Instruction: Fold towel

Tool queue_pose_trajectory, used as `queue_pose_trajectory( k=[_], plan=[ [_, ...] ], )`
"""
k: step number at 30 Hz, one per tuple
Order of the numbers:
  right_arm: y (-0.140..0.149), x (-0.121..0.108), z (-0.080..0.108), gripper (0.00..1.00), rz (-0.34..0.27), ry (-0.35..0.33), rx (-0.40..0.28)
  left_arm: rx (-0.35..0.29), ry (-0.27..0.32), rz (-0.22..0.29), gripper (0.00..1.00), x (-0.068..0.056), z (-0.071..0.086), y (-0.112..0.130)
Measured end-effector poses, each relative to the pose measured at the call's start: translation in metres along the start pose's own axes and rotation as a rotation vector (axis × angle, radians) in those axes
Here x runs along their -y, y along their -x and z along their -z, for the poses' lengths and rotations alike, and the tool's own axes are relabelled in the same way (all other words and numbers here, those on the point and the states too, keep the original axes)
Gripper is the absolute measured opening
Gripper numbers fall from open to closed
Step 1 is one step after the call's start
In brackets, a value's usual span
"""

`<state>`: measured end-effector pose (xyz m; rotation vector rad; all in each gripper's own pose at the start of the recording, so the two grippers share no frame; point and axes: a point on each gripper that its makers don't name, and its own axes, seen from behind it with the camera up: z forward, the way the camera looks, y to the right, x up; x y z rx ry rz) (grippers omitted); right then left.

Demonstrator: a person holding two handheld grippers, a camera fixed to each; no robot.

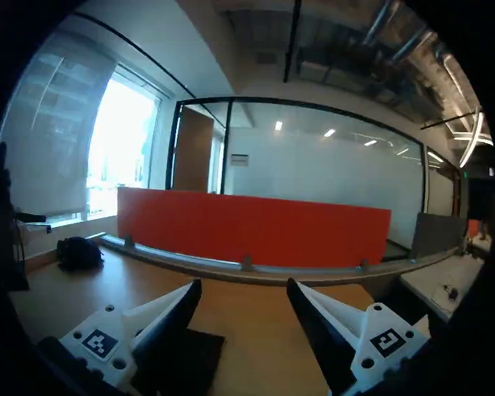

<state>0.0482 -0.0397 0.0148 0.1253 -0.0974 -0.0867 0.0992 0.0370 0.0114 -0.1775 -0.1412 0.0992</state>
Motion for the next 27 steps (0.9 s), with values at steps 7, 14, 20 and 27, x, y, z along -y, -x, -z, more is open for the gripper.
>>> queue_pose_trajectory(
  k=[7, 14, 20, 27],
  plan=[
    [0.005, 0.021, -0.007, 1.0, 0.045, -0.09, 0.079, 0.064, 0.083, -0.019, 0.96, -0.017, -0.008, 0.008],
    [0.021, 0.04, -0.007, 1.0, 0.074, -0.162, 0.144, 0.125, 0.152, -0.028, 0.95, -0.03, -0.013, 0.022],
    [0.041, 0.05, -0.005, 1.0, 0.069, -0.191, 0.201, 0.176, 0.187, -0.053, 0.96, -0.042, -0.015, 0.042],
    [0.07, 0.062, 0.0, 1.0, 0.055, -0.228, 0.265, 0.24, 0.232, -0.077, 0.95, -0.06, -0.015, 0.072]
  ],
)
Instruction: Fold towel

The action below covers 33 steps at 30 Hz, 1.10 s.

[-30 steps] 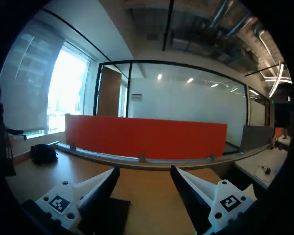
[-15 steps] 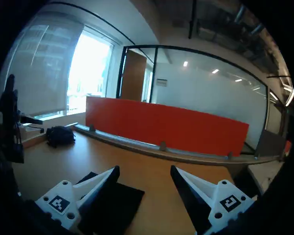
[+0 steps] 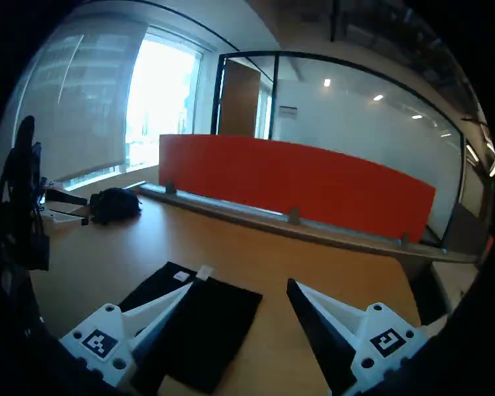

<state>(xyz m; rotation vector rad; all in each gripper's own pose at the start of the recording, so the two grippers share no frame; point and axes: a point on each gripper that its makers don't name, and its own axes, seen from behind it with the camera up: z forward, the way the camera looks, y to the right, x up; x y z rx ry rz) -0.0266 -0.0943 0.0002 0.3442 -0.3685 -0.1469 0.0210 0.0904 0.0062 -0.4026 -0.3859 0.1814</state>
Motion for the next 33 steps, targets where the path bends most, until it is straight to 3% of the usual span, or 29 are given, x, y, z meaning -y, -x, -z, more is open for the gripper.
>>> queue_pose_trajectory(
  k=[9, 17, 33],
  plan=[
    [0.047, 0.009, -0.01, 1.0, -0.027, -0.032, 0.073, 0.098, 0.045, -0.003, 0.95, -0.025, -0.01, 0.05],
    [0.095, 0.022, -0.015, 1.0, -0.004, -0.067, 0.148, 0.183, 0.09, -0.01, 0.96, -0.049, -0.019, 0.097],
    [0.168, 0.04, -0.019, 1.0, 0.002, -0.124, 0.266, 0.342, 0.158, -0.024, 0.96, -0.081, -0.03, 0.171]
  ],
)
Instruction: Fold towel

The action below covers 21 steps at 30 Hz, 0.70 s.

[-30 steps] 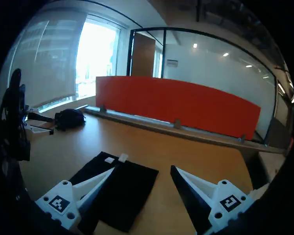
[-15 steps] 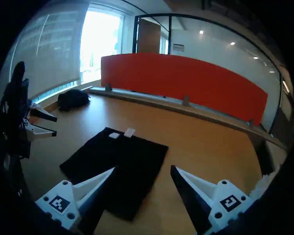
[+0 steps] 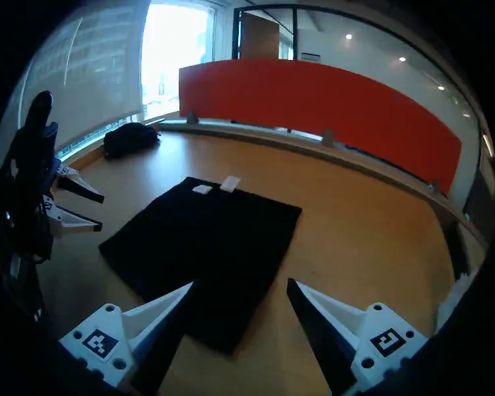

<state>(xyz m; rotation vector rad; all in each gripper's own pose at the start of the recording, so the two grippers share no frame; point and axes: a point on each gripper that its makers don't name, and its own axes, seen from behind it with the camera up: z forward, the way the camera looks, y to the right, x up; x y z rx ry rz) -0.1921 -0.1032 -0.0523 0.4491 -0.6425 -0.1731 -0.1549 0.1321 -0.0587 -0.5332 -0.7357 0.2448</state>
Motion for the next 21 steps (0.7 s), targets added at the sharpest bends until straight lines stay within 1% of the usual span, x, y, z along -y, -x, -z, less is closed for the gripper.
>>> queue_pose_trajectory(
  k=[5, 9, 12, 16, 21],
  plan=[
    [0.015, 0.003, -0.003, 1.0, 0.012, -0.01, 0.033, 0.037, 0.023, -0.007, 0.95, -0.007, -0.007, 0.013],
    [0.031, 0.004, -0.006, 1.0, 0.01, -0.013, 0.069, 0.068, 0.035, -0.012, 0.95, -0.011, -0.011, 0.024],
    [0.047, 0.005, -0.006, 1.0, 0.01, -0.017, 0.101, 0.098, 0.048, -0.006, 0.96, -0.015, -0.013, 0.035],
    [0.066, 0.008, -0.005, 1.0, 0.03, -0.026, 0.136, 0.128, 0.059, 0.009, 0.95, -0.019, -0.015, 0.046],
    [0.077, 0.01, -0.005, 1.0, 0.042, -0.034, 0.157, 0.153, 0.064, 0.014, 0.95, -0.023, -0.017, 0.055]
  ],
)
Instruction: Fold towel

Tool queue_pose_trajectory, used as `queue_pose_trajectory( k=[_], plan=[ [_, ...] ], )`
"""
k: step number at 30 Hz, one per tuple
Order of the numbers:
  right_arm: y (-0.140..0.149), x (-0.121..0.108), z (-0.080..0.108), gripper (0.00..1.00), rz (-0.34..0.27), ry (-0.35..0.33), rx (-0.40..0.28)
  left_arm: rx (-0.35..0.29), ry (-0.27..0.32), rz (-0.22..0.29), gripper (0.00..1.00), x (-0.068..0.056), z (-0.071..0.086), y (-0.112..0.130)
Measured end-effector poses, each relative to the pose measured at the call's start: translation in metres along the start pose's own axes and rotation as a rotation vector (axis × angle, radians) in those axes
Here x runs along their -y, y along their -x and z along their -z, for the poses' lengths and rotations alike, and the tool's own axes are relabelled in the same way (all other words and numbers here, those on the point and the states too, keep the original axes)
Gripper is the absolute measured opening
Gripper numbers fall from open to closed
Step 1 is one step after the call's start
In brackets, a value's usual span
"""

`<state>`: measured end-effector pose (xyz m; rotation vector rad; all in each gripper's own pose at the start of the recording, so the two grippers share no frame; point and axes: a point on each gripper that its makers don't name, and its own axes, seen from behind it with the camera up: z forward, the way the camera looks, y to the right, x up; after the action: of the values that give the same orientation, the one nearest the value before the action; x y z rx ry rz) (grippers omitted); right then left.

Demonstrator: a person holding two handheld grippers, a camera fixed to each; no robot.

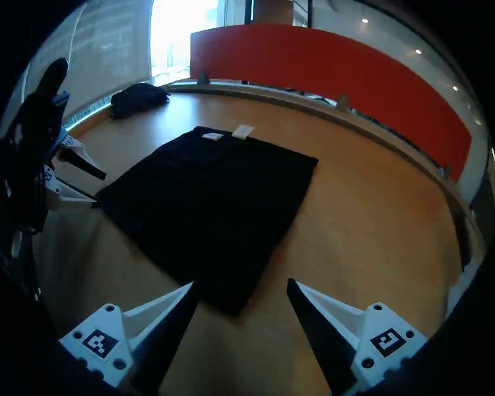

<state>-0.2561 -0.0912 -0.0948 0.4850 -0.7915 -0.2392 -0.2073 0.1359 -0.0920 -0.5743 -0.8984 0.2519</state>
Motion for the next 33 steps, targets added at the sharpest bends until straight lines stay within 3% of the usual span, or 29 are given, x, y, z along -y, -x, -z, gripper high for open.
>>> queue_pose_trajectory(
  k=[7, 11, 13, 21, 29, 33],
  plan=[
    [0.005, 0.004, 0.0, 0.95, -0.004, -0.02, 0.012, 0.021, 0.009, -0.017, 0.95, -0.006, -0.004, 0.006],
    [0.008, 0.006, -0.001, 0.82, -0.008, -0.03, 0.018, 0.022, 0.009, -0.028, 0.91, -0.007, -0.004, 0.006],
    [0.009, 0.006, 0.0, 0.76, -0.011, -0.033, 0.019, 0.024, 0.006, -0.035, 0.83, -0.007, -0.004, 0.007],
    [0.017, 0.01, 0.002, 0.58, 0.004, -0.056, 0.035, 0.029, -0.001, -0.031, 0.72, -0.006, -0.004, 0.007],
    [0.022, 0.009, 0.0, 0.57, -0.004, -0.054, 0.043, 0.031, -0.004, -0.023, 0.71, -0.006, -0.003, 0.007],
    [0.022, 0.008, 0.0, 0.5, -0.006, -0.056, 0.043, 0.03, -0.007, -0.028, 0.71, -0.006, -0.003, 0.006]
  ],
)
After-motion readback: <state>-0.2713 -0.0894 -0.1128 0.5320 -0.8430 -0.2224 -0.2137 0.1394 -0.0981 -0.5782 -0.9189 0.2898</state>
